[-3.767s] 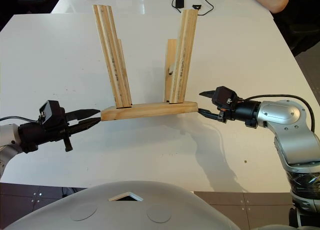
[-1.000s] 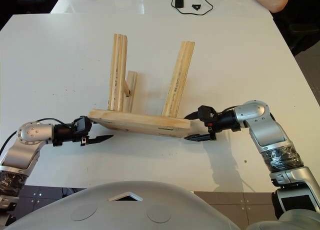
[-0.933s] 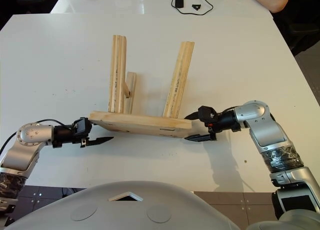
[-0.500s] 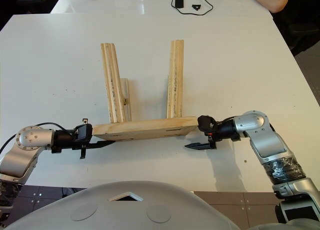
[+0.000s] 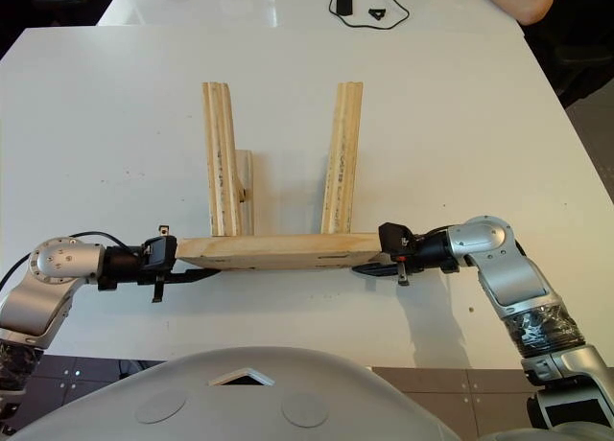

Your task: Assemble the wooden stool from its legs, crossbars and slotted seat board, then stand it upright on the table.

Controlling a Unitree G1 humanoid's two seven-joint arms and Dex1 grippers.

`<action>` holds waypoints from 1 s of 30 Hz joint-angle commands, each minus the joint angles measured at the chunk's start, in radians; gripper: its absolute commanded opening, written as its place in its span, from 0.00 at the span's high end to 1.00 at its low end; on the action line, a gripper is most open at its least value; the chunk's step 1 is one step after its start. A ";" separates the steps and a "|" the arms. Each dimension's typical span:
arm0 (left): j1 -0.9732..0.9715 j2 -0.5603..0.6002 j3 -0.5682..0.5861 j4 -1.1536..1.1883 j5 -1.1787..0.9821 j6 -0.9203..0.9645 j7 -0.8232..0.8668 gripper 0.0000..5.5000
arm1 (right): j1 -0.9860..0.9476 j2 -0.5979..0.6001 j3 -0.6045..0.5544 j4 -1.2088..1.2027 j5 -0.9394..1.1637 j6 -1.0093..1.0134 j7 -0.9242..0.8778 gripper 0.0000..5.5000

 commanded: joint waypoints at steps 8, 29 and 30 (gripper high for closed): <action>0.002 0.006 0.005 -0.075 -0.052 0.057 -0.001 0.77 | 0.030 0.008 0.003 -0.059 0.021 0.032 -0.005 0.77; 0.064 0.014 0.404 -0.584 -1.102 0.515 0.540 0.77 | 0.153 -0.011 -0.478 -0.660 1.189 0.514 -0.309 0.77; 0.055 0.005 0.399 -0.598 -1.113 0.505 0.584 0.76 | 0.150 -0.005 -0.473 -0.673 1.248 0.500 -0.354 0.77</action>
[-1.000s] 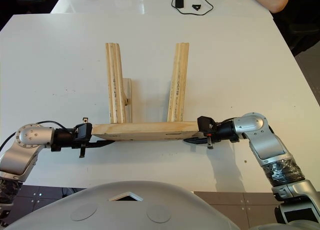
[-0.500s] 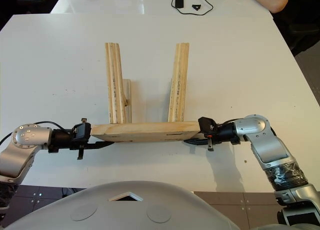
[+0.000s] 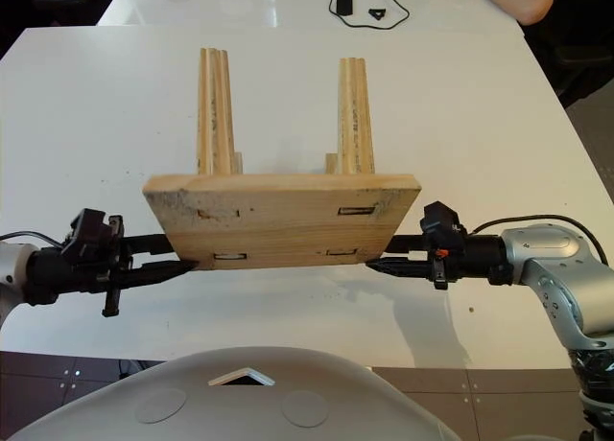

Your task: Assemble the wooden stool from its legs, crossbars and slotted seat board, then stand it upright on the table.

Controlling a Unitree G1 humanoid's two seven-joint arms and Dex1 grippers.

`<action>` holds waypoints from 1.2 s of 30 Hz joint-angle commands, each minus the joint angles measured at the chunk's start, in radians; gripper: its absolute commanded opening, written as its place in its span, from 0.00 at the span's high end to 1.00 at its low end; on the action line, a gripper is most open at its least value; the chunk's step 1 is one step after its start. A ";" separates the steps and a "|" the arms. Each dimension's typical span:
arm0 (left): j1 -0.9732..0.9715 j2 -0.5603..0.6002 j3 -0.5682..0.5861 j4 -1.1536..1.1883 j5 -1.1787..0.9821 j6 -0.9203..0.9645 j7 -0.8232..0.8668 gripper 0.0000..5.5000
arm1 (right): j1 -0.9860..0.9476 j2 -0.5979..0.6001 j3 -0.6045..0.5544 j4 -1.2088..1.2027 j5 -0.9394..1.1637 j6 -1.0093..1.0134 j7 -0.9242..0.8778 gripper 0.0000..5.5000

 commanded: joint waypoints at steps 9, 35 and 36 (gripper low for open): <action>-0.176 -0.119 -0.073 -0.277 -0.489 0.026 0.730 0.75 | -0.199 0.216 -0.034 -0.380 0.967 -0.111 -0.661 0.76; -0.582 -0.243 -0.297 0.053 -0.583 0.231 1.465 0.76 | -0.361 0.442 0.047 -0.312 0.874 -0.123 -1.131 0.77; -0.584 -0.257 -0.294 0.056 -0.603 0.229 1.474 0.76 | -0.360 0.446 0.048 -0.309 0.864 -0.122 -1.129 0.77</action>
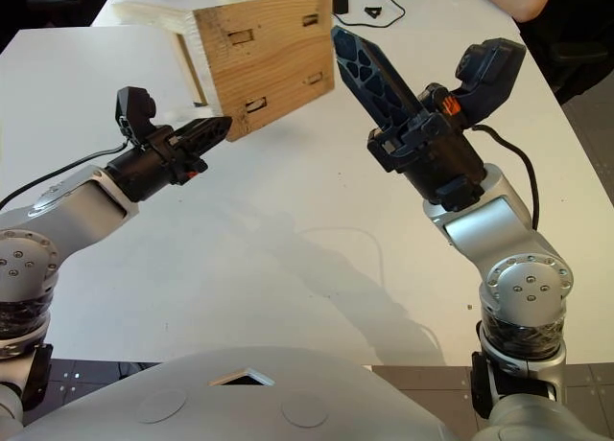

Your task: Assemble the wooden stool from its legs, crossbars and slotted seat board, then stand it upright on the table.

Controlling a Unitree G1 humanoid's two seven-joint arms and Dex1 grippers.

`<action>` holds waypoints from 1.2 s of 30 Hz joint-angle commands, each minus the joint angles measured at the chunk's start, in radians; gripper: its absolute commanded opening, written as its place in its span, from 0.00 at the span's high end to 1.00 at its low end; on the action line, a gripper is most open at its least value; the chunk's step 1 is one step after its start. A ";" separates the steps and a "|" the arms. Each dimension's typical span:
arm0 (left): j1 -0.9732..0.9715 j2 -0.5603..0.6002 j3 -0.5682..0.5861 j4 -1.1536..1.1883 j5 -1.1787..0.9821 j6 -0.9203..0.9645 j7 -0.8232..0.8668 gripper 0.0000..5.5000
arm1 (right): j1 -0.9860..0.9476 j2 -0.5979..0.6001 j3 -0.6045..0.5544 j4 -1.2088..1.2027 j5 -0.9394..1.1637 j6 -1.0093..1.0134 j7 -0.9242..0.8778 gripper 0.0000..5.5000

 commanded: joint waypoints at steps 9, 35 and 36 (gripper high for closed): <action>-0.061 -0.286 0.084 0.011 -0.422 -0.190 0.324 0.76 | -0.016 0.010 -0.115 0.120 -0.116 0.006 0.052 0.77; 0.152 -0.241 0.123 0.079 -0.366 -0.085 0.355 0.50 | -0.050 0.034 -0.141 0.141 -0.235 0.062 0.125 0.77; 0.170 -0.218 0.115 0.078 -0.361 -0.056 0.309 0.50 | -0.046 0.036 -0.139 0.139 -0.243 0.062 0.130 0.77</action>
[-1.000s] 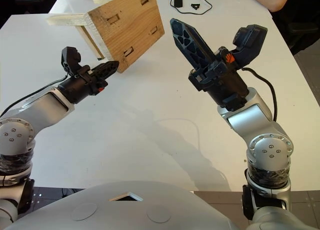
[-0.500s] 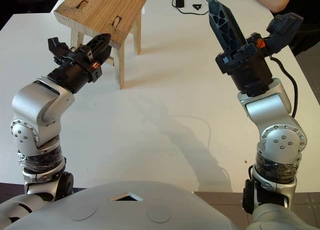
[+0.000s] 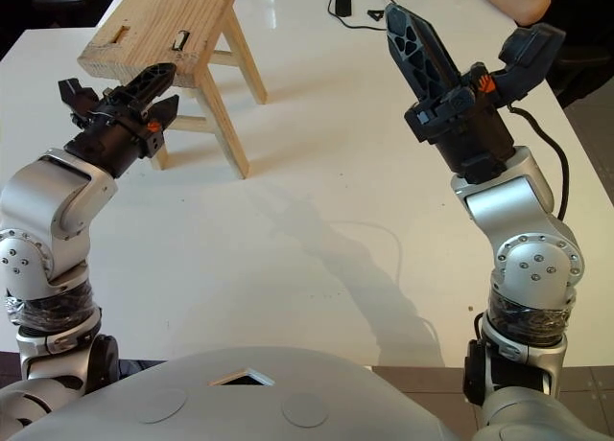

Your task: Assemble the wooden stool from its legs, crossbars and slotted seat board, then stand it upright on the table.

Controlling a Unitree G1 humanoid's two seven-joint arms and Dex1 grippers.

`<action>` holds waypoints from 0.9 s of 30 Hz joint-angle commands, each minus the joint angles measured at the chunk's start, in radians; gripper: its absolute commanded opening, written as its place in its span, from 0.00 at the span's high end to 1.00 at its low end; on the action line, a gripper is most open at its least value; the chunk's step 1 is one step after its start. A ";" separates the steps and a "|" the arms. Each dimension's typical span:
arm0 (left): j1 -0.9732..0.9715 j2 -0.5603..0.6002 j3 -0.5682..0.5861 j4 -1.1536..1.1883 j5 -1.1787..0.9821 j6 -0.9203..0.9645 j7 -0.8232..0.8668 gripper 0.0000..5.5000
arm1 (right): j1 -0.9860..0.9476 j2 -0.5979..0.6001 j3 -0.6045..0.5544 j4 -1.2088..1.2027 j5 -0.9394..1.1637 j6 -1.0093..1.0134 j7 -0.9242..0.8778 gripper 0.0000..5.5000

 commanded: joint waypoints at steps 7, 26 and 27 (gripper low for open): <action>0.291 0.221 -0.073 0.043 0.270 0.276 -0.615 0.50 | 0.017 0.034 0.031 -0.010 -0.072 0.018 0.054 0.77; 0.245 0.257 -0.008 -0.032 0.554 0.267 -1.027 0.50 | 0.021 0.066 0.058 -0.005 -0.162 0.017 0.121 0.77; 0.240 0.252 -0.009 -0.034 0.562 0.270 -1.022 0.50 | 0.026 0.065 0.061 -0.006 -0.169 0.019 0.128 0.77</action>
